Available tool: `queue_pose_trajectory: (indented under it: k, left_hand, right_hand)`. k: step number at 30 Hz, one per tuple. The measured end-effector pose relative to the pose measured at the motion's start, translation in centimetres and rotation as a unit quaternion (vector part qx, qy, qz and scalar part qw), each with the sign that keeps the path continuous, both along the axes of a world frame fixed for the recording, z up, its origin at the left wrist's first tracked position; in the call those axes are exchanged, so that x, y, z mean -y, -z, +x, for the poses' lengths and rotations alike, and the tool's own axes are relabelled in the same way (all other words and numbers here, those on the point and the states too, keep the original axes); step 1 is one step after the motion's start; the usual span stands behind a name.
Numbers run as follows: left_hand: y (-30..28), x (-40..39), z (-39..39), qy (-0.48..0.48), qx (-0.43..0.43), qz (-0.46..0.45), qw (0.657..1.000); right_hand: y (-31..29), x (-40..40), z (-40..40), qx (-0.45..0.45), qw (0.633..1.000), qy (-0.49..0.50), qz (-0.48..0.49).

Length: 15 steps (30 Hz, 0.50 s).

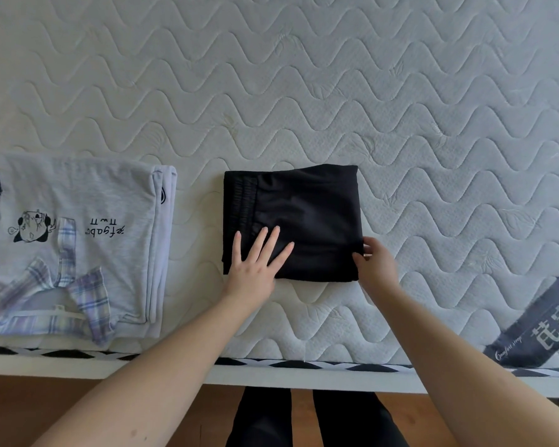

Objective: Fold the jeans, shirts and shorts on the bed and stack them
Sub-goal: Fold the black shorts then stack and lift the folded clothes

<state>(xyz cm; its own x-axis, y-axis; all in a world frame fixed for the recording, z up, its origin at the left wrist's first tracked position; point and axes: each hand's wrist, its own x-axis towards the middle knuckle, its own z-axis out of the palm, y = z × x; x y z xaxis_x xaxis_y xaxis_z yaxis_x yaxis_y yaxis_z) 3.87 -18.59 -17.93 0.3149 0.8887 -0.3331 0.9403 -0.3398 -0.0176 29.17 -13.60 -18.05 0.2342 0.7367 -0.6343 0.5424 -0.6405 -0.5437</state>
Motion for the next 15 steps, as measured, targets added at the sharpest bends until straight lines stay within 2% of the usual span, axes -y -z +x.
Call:
queue_pose_trajectory:
  k: [2,4,6,7,9,11,14,15]
  left_hand:
    - [-0.6,-0.1,0.0,-0.013,0.041,-0.024,0.999]
    - [-1.5,-0.9,-0.5,-0.061,0.134,0.035,0.989]
    - [-2.2,-2.6,-1.6,-0.168,0.202,0.119,0.958]
    - [-2.3,-3.7,-2.3,-0.249,0.211,0.13,0.936]
    - [-2.2,-5.8,-3.7,-0.431,0.235,0.062,0.869]
    - [-1.8,-7.6,-4.7,-0.56,0.271,-0.042,0.782]
    - [-1.1,-9.1,-6.5,-0.627,0.373,-0.171,0.663]
    - [-1.1,-9.4,-6.8,-0.615,0.395,-0.22,0.646]
  right_hand:
    - [-0.2,-0.2,-0.2,0.005,1.0,0.008,0.011]
    - [-0.5,-0.9,-0.4,-0.013,0.999,0.034,0.015]
    - [-0.9,-1.8,-0.9,-0.045,0.997,0.054,0.014]
    - [-1.0,-2.4,-1.1,-0.057,0.997,0.057,0.014]
    - [-1.0,-3.6,-1.5,-0.066,0.997,0.046,0.008]
    - [-1.0,-4.7,-1.7,-0.071,0.997,0.032,-0.011]
    - [-1.1,-5.7,-1.8,-0.096,0.995,-0.003,-0.03]
    - [-1.1,-5.9,-1.9,-0.107,0.994,-0.011,-0.027]
